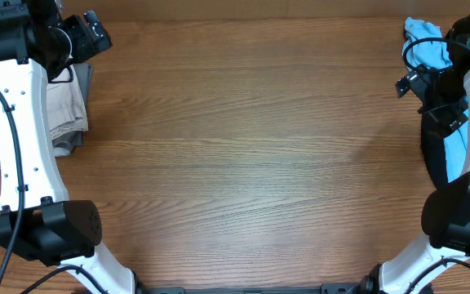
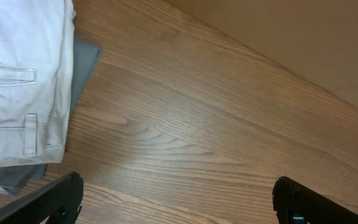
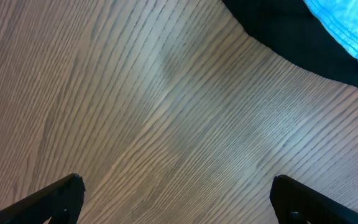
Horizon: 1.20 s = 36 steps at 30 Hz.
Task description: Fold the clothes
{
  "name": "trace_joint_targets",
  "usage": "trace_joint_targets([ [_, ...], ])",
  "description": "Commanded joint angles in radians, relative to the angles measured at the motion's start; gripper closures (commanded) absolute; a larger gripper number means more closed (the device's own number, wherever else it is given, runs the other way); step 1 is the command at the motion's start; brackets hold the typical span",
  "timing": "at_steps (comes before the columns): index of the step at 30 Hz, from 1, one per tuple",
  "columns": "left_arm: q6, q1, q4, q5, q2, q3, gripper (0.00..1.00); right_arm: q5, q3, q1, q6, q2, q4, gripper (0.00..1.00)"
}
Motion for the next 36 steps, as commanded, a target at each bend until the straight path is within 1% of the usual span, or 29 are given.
trace_joint_targets([
  [1,-0.002,-0.002,0.000,-0.018,0.000,0.000,0.00,0.005,0.014,-0.001,-0.001,-0.014,0.002,0.00],
  [26,-0.002,-0.002,0.000,-0.018,0.000,0.000,0.00,0.005,0.014,-0.001,-0.001,-0.019,0.002,0.00],
  [31,-0.002,-0.002,0.000,-0.018,0.000,0.000,0.00,0.005,0.014,0.001,-0.001,-0.119,0.002,0.00],
  [36,-0.002,-0.002,0.000,-0.018,0.000,0.000,0.00,0.005,0.014,0.001,-0.001,-0.310,0.002,0.00],
])
